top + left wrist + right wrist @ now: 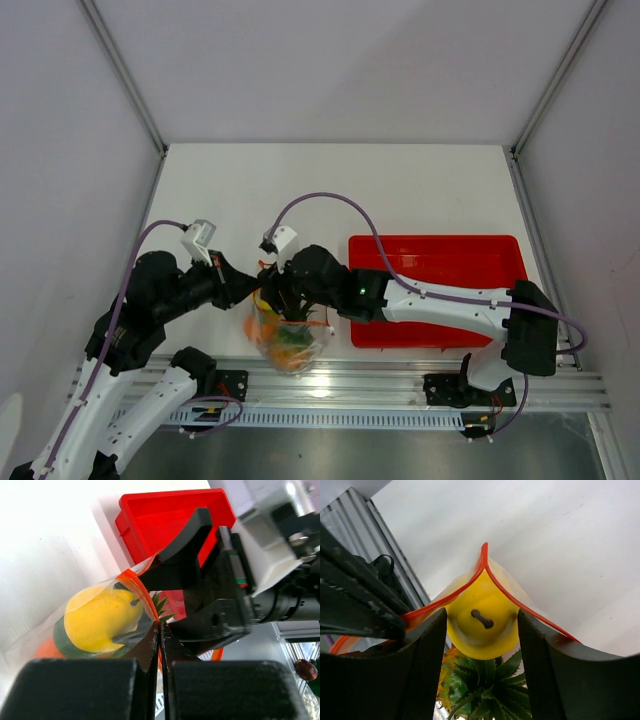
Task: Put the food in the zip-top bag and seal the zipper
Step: Place the fake fruit in the zipper food storage bag.
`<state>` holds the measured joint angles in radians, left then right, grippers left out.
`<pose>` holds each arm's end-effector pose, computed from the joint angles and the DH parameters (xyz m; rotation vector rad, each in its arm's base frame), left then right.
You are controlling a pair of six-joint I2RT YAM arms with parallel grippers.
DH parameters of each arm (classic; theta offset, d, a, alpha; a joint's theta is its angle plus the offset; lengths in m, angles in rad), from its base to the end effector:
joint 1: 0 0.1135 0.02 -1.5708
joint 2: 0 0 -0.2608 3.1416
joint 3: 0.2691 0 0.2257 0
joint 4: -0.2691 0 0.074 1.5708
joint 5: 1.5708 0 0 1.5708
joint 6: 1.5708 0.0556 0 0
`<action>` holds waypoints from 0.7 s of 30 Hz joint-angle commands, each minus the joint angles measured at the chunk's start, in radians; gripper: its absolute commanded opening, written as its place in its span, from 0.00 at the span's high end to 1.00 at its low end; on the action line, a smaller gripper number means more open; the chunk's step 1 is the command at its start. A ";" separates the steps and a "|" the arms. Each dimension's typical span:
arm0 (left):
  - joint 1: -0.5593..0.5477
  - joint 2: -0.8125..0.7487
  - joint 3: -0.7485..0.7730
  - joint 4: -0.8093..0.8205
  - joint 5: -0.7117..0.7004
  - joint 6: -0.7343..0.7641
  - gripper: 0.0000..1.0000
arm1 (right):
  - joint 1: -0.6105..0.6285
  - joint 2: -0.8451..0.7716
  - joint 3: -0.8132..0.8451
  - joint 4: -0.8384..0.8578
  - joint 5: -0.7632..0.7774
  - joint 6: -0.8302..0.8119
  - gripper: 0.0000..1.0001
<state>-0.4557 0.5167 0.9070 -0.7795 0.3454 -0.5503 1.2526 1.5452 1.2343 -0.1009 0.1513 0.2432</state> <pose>0.0712 -0.0559 0.3327 0.1432 2.0673 -0.9800 0.1197 0.3365 0.3132 -0.9107 1.8608 0.8060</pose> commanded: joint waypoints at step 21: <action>0.005 0.002 -0.005 0.055 0.012 -0.005 1.00 | -0.005 -0.080 -0.067 0.014 0.054 0.061 0.91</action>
<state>-0.4541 0.5167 0.9070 -0.7643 0.3473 -0.5503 1.2427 1.5314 1.1656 -0.0895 0.1680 0.2829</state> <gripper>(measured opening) 0.005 0.064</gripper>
